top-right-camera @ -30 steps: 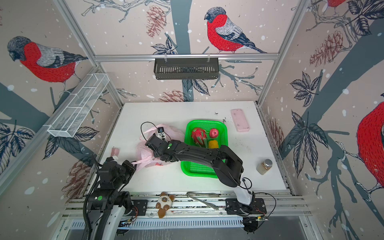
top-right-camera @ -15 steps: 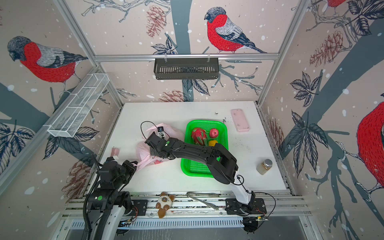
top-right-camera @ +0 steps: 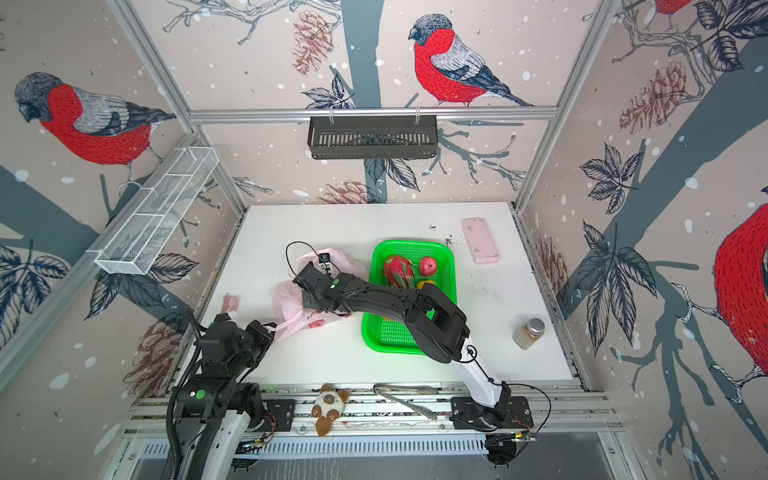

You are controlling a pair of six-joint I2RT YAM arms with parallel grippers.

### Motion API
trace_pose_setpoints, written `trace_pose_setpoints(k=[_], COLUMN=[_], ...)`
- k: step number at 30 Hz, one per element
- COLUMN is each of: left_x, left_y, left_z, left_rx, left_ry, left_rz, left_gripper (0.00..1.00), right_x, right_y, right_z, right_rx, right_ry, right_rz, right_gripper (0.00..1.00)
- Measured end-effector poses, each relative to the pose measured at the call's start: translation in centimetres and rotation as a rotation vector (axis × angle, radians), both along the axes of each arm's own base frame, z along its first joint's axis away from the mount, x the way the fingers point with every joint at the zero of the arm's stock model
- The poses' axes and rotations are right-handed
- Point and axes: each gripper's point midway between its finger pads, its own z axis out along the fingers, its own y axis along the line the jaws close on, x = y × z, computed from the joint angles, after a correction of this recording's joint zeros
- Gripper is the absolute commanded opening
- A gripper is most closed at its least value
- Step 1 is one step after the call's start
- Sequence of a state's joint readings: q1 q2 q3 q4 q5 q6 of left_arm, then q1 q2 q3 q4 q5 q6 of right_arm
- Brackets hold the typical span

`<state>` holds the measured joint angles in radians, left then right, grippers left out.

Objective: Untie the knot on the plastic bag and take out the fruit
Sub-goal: 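Lower the right gripper around the dragon fruit inside the pink bag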

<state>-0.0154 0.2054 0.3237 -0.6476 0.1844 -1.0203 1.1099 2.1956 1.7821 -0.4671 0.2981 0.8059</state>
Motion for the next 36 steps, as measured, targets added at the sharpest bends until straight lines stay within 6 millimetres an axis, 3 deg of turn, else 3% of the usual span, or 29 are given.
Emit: trace_pose_setpoints(k=[19, 26, 31, 36], left_x=[0.0, 0.0, 0.0, 0.0], left_y=[-0.1, -0.2, -0.2, -0.2], left_z=[-0.1, -0.1, -0.1, -0.1], left_rx=[-0.002, -0.003, -0.003, -0.003], left_ry=[0.006, 0.005, 0.005, 0.002], left_rz=[-0.005, -0.01, -0.01, -0.01], left_gripper=[0.0, 0.0, 0.0, 0.0], right_x=[2.0, 2.3, 2.4, 2.3], right_y=[0.8, 0.9, 0.9, 0.8], right_z=[-2.6, -2.8, -2.8, -2.6], right_rx=[0.02, 0.032, 0.035, 0.036], right_ry=[0.028, 0.031, 0.032, 0.031], right_rz=[-0.025, -0.042, -0.046, -0.045], right_gripper=[0.99, 0.87, 0.73, 0.66])
